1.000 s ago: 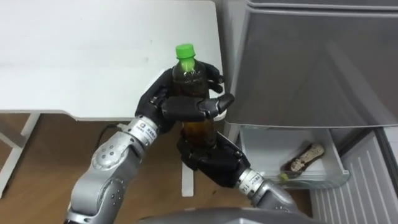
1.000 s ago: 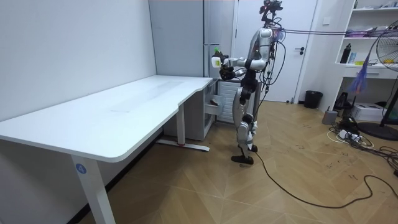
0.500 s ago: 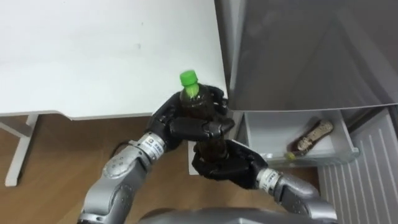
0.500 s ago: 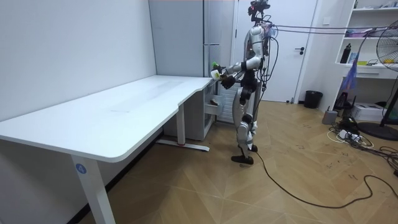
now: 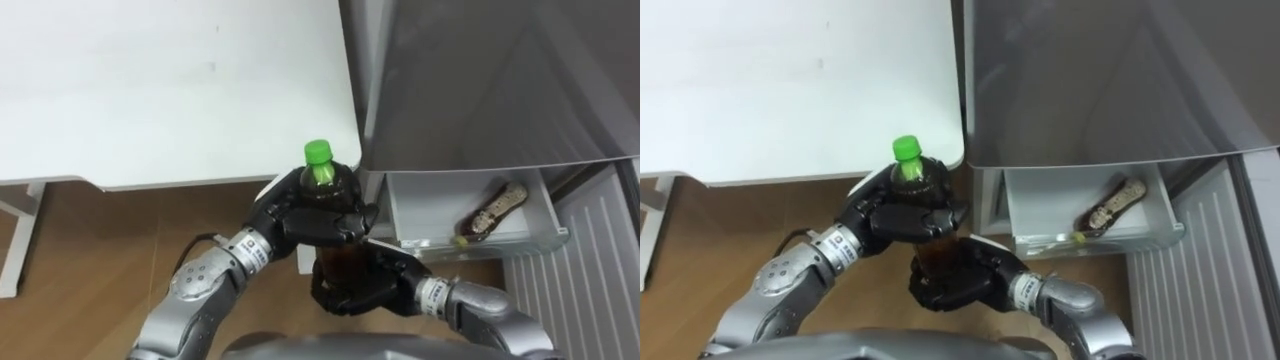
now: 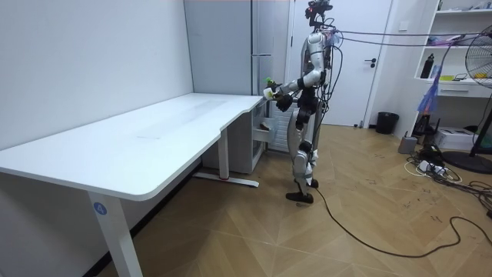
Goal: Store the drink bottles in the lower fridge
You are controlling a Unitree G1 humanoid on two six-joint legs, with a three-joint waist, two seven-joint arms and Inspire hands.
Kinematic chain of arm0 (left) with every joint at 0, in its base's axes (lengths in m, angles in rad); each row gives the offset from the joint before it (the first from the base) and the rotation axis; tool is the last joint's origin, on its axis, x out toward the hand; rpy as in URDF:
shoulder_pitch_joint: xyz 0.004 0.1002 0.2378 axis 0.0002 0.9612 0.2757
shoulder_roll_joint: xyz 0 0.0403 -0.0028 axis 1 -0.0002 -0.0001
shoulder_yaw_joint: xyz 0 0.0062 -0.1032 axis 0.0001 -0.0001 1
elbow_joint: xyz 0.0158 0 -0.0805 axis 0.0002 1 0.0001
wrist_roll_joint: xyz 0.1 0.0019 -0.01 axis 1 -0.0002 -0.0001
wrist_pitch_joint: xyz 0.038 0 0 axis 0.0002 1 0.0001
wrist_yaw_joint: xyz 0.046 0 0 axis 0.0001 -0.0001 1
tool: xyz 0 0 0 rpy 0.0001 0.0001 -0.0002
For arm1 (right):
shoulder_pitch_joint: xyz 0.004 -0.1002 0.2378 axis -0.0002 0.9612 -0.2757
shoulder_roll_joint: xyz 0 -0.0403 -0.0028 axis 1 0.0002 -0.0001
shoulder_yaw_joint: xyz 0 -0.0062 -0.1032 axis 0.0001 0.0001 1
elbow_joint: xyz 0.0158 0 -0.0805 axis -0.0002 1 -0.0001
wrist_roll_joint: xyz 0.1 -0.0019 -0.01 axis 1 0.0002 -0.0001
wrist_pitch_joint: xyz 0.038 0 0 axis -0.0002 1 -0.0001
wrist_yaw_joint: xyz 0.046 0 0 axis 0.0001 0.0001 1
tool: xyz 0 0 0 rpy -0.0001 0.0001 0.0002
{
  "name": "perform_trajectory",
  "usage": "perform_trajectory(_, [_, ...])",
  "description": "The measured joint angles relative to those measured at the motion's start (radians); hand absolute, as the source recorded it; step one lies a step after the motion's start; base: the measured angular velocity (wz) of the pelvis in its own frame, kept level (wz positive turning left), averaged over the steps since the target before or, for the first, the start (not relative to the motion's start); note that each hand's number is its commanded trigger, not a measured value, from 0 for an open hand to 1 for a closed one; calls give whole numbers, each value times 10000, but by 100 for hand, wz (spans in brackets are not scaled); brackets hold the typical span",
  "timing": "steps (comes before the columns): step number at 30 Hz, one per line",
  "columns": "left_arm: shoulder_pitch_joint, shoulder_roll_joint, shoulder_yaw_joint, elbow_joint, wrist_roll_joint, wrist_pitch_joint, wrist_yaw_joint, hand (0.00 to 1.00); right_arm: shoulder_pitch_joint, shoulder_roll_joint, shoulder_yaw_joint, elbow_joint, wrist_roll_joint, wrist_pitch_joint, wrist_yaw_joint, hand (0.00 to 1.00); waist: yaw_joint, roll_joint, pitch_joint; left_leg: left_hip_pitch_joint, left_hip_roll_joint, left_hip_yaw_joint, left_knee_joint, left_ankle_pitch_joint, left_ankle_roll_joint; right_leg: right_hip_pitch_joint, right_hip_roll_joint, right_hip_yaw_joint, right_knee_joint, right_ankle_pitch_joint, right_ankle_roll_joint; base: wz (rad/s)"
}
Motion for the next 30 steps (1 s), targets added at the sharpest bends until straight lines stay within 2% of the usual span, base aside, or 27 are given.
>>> perform_trajectory(2, [6, 9, -84, 86, -8, -75, 0, 100, 0, -107, 145, -30, 16, 2, -32, 100, -5, 59, -53, 1, -12, 4, 2, 0, -1, 19, 12, -5, -1, 0, 0, 0])
perform_trajectory(7, [2, 119, -282, 89, -6, -206, 89, 100, 0, -195, 509, -182, 53, 3, -83, 100, 8, 23, -72, 27, -18, 41, 14, 13, -18, 23, 35, 11, -26, -10, -16, 0])
perform_trajectory(10, [-10, 136, -356, 89, 4, -281, 135, 100, -2, -203, 592, -209, 151, 2, -116, 100, 37, -32, -60, 32, -13, 73, 20, 14, -18, 25, 34, 44, -23, -11, -18, 0])
perform_trajectory(15, [-64, 213, -472, 89, 2, -335, 214, 100, -3, -197, 655, -214, 206, 2, -136, 100, 98, -165, 13, -12, -10, 125, 13, 13, -17, -52, 45, 210, -21, -12, -19, -4])
perform_trajectory(23, [-94, 217, -557, 89, -1, -356, 295, 100, -4, -183, 703, -217, 258, 2, -144, 100, 244, -177, 18, -170, 0, 142, 8, 10, -17, -219, 60, 253, -10, -11, -20, -1])
perform_trajectory(24, [-99, 212, -557, 89, 1, -356, 295, 0, -4, -180, 711, -217, 287, 2, -139, 100, 243, -175, 19, -175, 0, 134, 10, 10, -17, -227, 60, 247, -9, -11, -20, 0])
perform_trajectory(30, [-140, 198, -558, 90, -51, -356, 289, 0, -14, -153, 707, -217, 339, 3, -120, 100, 233, -176, 20, -170, 0, 132, 17, 10, -17, -236, 44, 163, 15, -6, -25, 0])
